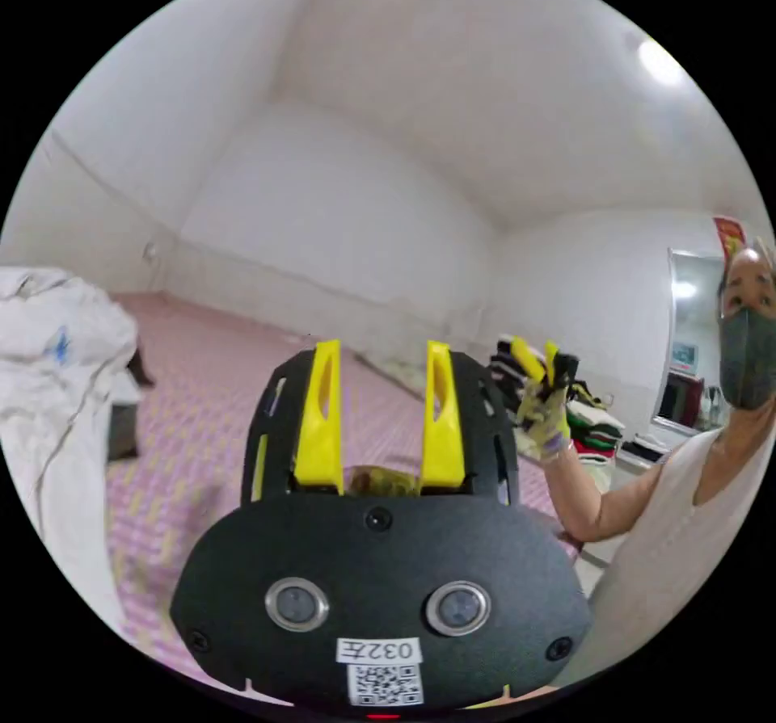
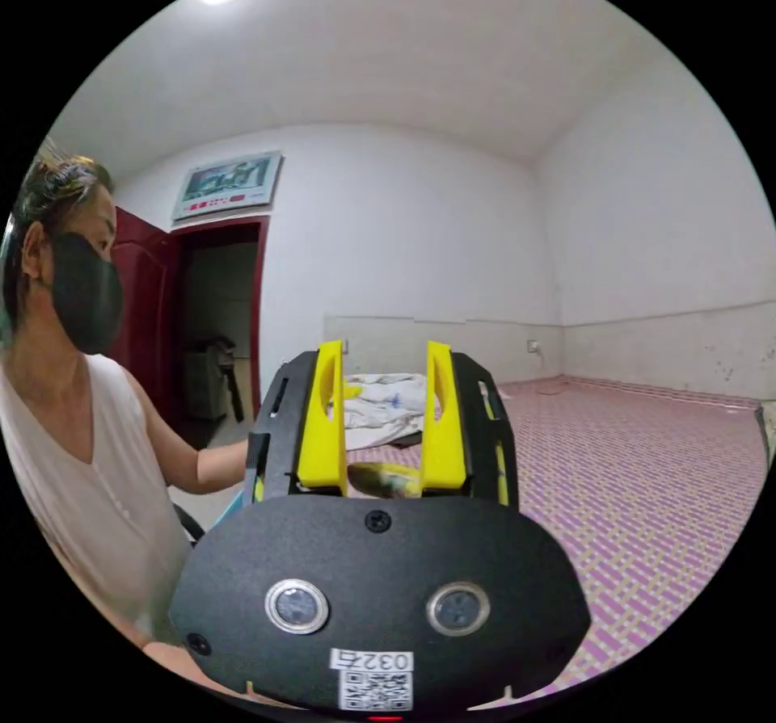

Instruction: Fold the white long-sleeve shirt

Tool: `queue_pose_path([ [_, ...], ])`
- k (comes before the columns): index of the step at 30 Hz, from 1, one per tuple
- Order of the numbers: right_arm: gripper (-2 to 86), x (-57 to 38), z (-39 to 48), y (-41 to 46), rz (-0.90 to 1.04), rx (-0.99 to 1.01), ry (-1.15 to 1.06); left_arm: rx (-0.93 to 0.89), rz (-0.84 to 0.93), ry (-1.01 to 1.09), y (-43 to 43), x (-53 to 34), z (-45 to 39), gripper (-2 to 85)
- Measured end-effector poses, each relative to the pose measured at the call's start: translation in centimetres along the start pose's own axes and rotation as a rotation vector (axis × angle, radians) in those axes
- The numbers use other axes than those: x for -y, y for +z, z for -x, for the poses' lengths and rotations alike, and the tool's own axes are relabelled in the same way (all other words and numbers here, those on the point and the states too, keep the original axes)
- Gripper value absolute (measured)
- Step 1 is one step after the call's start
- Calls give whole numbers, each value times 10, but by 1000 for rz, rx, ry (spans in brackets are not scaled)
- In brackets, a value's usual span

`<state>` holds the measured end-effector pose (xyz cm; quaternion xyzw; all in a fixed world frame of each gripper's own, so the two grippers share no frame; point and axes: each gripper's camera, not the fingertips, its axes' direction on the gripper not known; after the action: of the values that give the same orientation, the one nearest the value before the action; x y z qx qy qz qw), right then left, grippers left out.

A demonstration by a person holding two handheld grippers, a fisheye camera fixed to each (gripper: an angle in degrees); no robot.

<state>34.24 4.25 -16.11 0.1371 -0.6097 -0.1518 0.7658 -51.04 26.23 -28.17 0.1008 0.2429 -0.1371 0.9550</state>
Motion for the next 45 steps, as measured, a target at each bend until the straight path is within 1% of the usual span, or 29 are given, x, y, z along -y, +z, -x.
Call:
queue_pose_path([
  [1, 139, 1, 3, 2, 8, 11, -6, 31, 8, -47, -19, -5, 17, 130],
  [2, 134, 1, 9, 6, 25, 34, -18, 85, -26, -141, -64, -16, 50, 135],
  [3, 129, 1, 14, 10, 39, 45, -18, 145, -108, -226, -115, -25, 78, 134],
  [4, 127, 1, 17, 12, 44, 46, -17, 186, -151, -263, -140, -29, 91, 131],
  [6, 125, -2, 24, 20, 52, 45, 15, 407, -258, -359, -227, -35, 133, 122],
  [9, 122, -12, 35, 24, 70, 59, 62, 593, -331, -478, -296, -31, 180, 120],
  [13, 116, -40, 53, 18, 124, 0, 124, 739, -302, -592, -328, -18, 234, 127],
  [15, 114, -67, 63, 3, 151, -44, 198, 807, -248, -626, -332, -11, 258, 127],
  [17, 112, -88, 69, -13, 158, -79, 262, 795, -249, -631, -334, -9, 267, 114],
  [18, 110, -102, 73, -24, 161, -104, 304, 741, -262, -604, -333, -8, 268, 76],
  [19, 109, -108, 75, -30, 162, -119, 324, 736, -266, -597, -332, -7, 267, 57],
  [21, 104, -131, 83, -51, 165, -171, 393, 799, -295, -570, -326, -6, 251, 4],
  [22, 104, -136, 85, -56, 164, -182, 408, 795, -307, -564, -324, -5, 248, 0],
  [25, 101, -155, 94, -79, 131, -207, 461, 622, -356, -523, -304, 1, 235, -8],
  [27, 100, -167, 102, -92, 87, -214, 476, 395, -346, -438, -265, 15, 219, -9],
  [28, 100, -169, 104, -95, 77, -216, 478, 332, -338, -404, -250, 19, 211, -9],
  [30, 99, -179, 111, -101, 39, -216, 480, 132, -253, -285, -174, 33, 164, -10],
  [31, 98, -181, 112, -102, 31, -212, 481, 83, -220, -251, -151, 35, 148, -10],
  [33, 98, -190, 117, -102, 4, -204, 487, -147, -69, -137, -48, 28, 76, -10],
  [34, 98, -192, 119, -102, -3, -203, 487, -203, -36, -124, -22, 22, 57, -10],
  [36, 98, -199, 128, -103, -30, -208, 484, -434, 64, -154, 74, -18, -16, -9],
  [37, 98, -200, 130, -104, -32, -216, 482, -491, 94, -178, 96, -31, -33, -9],
  [39, 98, -203, 142, -109, -20, -274, 480, -725, 269, -282, 179, -88, -93, -7],
  [40, 98, -204, 144, -110, -10, -294, 482, -790, 324, -299, 198, -103, -108, -7],
  [41, 98, -205, 149, -113, 18, -339, 490, -885, 447, -339, 230, -134, -138, -5],
  [42, 98, -208, 153, -117, 47, -387, 500, -921, 577, -387, 254, -164, -162, -2],
  [44, 99, -211, 160, -122, 79, -445, 507, -957, 705, -427, 270, -197, -186, 11],
  [45, 99, -214, 164, -125, 94, -475, 512, -1010, 727, -453, 269, -204, -193, 24],
])
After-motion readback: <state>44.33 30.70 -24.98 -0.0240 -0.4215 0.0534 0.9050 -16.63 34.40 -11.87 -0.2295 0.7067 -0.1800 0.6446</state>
